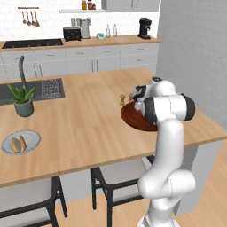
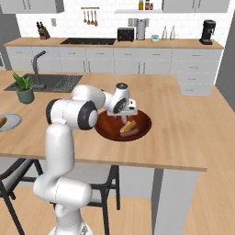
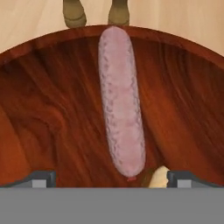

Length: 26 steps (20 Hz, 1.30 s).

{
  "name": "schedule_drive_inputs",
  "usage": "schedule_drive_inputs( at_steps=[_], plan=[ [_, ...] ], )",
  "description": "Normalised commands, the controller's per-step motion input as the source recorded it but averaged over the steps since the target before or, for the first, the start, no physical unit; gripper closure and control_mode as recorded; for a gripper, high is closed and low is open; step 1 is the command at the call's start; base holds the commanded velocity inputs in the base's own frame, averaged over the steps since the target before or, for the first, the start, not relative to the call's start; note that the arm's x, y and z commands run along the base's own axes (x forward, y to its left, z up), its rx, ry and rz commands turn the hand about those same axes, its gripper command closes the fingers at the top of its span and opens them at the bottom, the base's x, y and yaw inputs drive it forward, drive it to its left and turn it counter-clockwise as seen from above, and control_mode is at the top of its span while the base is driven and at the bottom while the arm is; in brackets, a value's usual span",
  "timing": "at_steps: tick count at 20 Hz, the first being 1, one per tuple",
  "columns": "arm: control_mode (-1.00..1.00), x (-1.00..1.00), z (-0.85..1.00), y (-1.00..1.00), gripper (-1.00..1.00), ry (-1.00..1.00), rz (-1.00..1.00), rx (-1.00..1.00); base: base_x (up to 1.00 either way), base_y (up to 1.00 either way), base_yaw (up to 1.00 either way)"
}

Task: Place one bun and one sausage from the bowl on each plate.

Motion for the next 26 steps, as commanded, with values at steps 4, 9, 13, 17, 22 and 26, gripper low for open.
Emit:
schedule_drive_inputs(
  at_steps=[4, 9, 13, 17, 22, 26],
  plan=[
    [-1.0, 0.5, -0.36, -0.12, -1.0, 0.0, 0.06, 0.0, 0.0, 0.0, 0.0],
    [-1.0, 0.22, -0.43, -0.01, -1.0, 0.01, 0.04, 0.0, 0.0, 0.0, 0.0],
    [-1.0, 0.0, -0.52, 0.0, -1.0, 0.01, 0.02, -0.01, 0.0, 0.0, 0.0],
    [-1.0, -0.33, -0.44, 0.0, 1.0, 0.0, 0.04, 0.0, 0.0, 0.0, 0.0],
    [-1.0, -0.54, -0.55, 0.14, 1.0, 0.03, 0.07, 0.0, 0.0, 0.0, 0.0],
    [-1.0, -0.63, -0.37, 0.44, 1.0, 0.06, 0.14, 0.04, 0.0, 0.0, 0.0]
  ],
)
